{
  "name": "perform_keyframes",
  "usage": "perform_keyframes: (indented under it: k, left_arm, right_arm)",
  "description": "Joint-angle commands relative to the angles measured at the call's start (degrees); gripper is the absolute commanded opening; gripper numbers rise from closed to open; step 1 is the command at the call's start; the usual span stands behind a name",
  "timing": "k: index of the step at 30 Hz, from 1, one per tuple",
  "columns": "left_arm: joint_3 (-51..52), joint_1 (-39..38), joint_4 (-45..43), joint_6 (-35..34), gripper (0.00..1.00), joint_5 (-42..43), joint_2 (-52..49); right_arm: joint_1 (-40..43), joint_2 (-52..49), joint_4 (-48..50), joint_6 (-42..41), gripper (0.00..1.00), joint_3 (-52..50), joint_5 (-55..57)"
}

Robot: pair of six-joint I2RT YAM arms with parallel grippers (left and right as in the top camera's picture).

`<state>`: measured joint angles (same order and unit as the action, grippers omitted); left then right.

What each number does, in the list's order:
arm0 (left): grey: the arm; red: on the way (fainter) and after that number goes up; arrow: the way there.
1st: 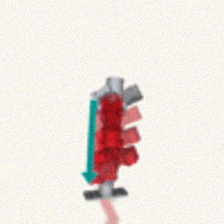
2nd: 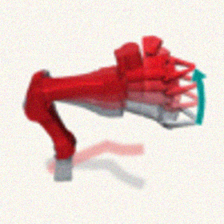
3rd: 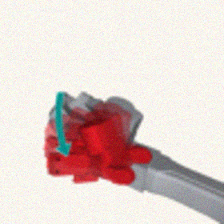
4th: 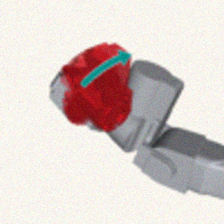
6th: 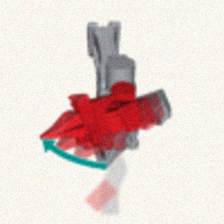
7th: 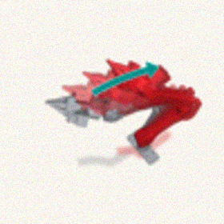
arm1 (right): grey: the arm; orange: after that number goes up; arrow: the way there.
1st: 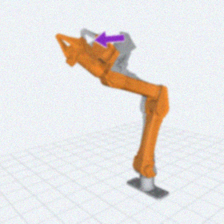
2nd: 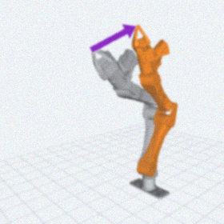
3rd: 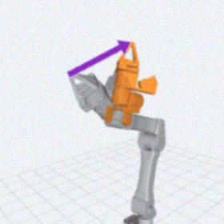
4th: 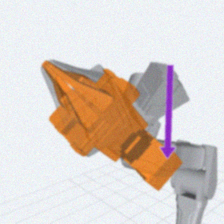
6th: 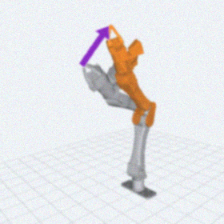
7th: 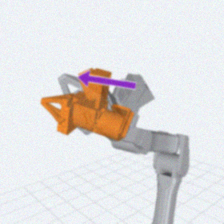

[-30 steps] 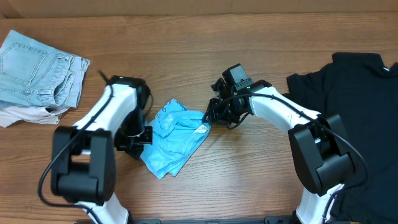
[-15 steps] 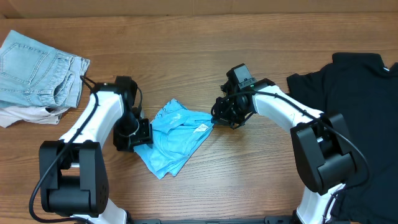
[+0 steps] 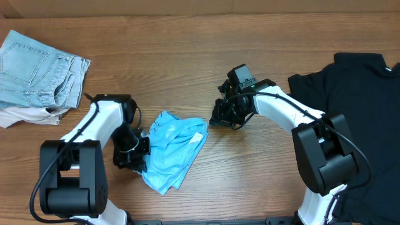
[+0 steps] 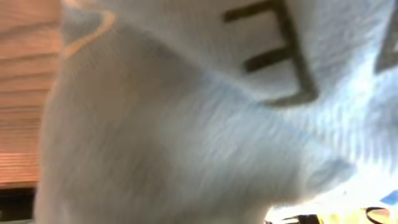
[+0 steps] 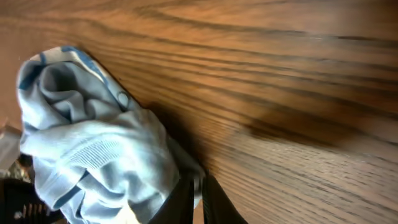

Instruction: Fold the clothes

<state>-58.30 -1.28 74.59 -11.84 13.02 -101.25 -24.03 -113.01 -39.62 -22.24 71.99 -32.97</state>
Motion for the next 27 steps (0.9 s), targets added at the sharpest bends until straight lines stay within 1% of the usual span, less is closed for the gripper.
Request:
perform_keyframes:
  k: [1, 2, 3, 4, 5, 6, 8, 9, 10, 11, 12, 13, 14, 15, 16, 17, 18, 20, 22, 25, 27]
  left_arm:
    - [-2.4, 1.4, 0.0, 1.4, 0.04, -1.2, 1.0]
    - [-2.4, 1.7, 0.1, 1.3, 0.04, -1.0, 1.0]
    - [-2.4, 1.9, 0.2, 1.3, 0.04, -0.6, 1.0]
    - [-2.4, 2.3, 0.2, 1.4, 0.12, -0.2, 1.0]
    - [-2.4, 2.5, 0.2, 1.6, 0.33, 0.0, 1.0]
    - [-2.5, 2.7, 0.4, 1.6, 0.42, 0.3, 1.0]
    - [-3.0, 3.0, 0.6, 3.0, 0.42, 2.1, 1.0]
    - [-3.8, 3.1, 0.5, 4.7, 0.46, 3.7, 1.0]
    - [-4.5, 3.3, 0.4, 5.0, 0.56, 4.2, 1.0]
    - [-5.3, 3.3, -0.1, 5.0, 0.8, 4.2, 1.0]
    - [-5.6, 3.2, -0.7, 5.0, 1.0, 4.2, 1.0]
    - [-5.6, 3.2, -1.6, 5.0, 1.0, 4.2, 1.0]
    - [-5.4, 3.2, -2.1, 5.0, 0.95, 4.3, 1.0]
    - [-5.1, 3.2, -2.7, 5.0, 0.87, 5.3, 1.0]
    - [-4.6, 3.2, -3.2, 5.0, 0.67, 7.0, 1.0]
    - [-3.9, 3.1, -3.8, 5.0, 0.31, 8.8, 1.0]
    - [-3.0, 2.9, -4.7, 5.0, 0.04, 9.9, 1.0]
    - [-0.9, 2.4, -6.9, 4.8, 0.04, 10.8, 1.0]
    - [2.3, 1.6, -10.7, 2.2, 0.04, 10.8, 1.0]
    - [8.3, 1.2, -19.9, -4.2, 0.04, 10.4, 0.9]
    - [11.6, 1.5, -27.1, -8.4, 0.04, 7.7, 0.9]
  right_arm:
    - [0.0, 0.6, 0.2, 2.9, 0.1, 0.5, -1.9]
    - [0.0, 0.6, 0.1, 2.7, 0.1, 0.5, -1.9]
    - [0.0, 0.6, -0.2, 2.5, 0.15, 0.5, -2.1]
    - [0.0, 0.6, -0.5, 2.5, 0.26, 0.5, -3.1]
    - [0.0, 0.6, -0.9, 2.5, 0.41, 0.5, -4.0]
    - [0.0, 0.6, -1.4, 2.6, 0.46, 0.5, -5.4]
    - [0.0, 0.6, -2.6, 2.6, 0.52, 0.5, -6.7]
    - [0.0, 0.6, -3.3, 2.5, 0.53, 0.5, -7.4]
    - [0.0, 0.6, -3.7, 2.6, 0.53, 0.5, -7.8]
    - [0.0, 0.6, -4.0, 2.6, 0.54, 0.5, -7.9]
    - [0.0, 0.6, -4.0, 2.6, 0.54, 0.5, -7.9]
    - [0.0, 0.6, -4.0, 2.6, 0.54, 0.5, -7.9]
    - [0.0, 0.6, -4.0, 2.6, 0.54, 0.5, -7.8]
    - [0.0, 0.6, -4.0, 2.6, 0.54, 0.5, -7.8]
    - [0.0, 0.6, -4.0, 2.6, 0.54, 0.5, -7.8]
    - [0.0, 0.6, -4.0, 2.6, 0.54, 0.5, -7.8]
    - [0.0, 0.6, -4.0, 2.6, 0.54, 0.5, -7.8]
    - [0.0, 0.6, -3.7, 2.6, 0.54, 0.5, -7.6]
    - [0.0, 0.6, -3.3, 2.6, 0.54, 0.5, -7.6]
    - [0.0, 0.6, -3.0, 2.6, 0.54, 0.5, -7.6]
    - [0.0, 0.6, -2.9, 2.6, 0.54, 0.5, -7.6]
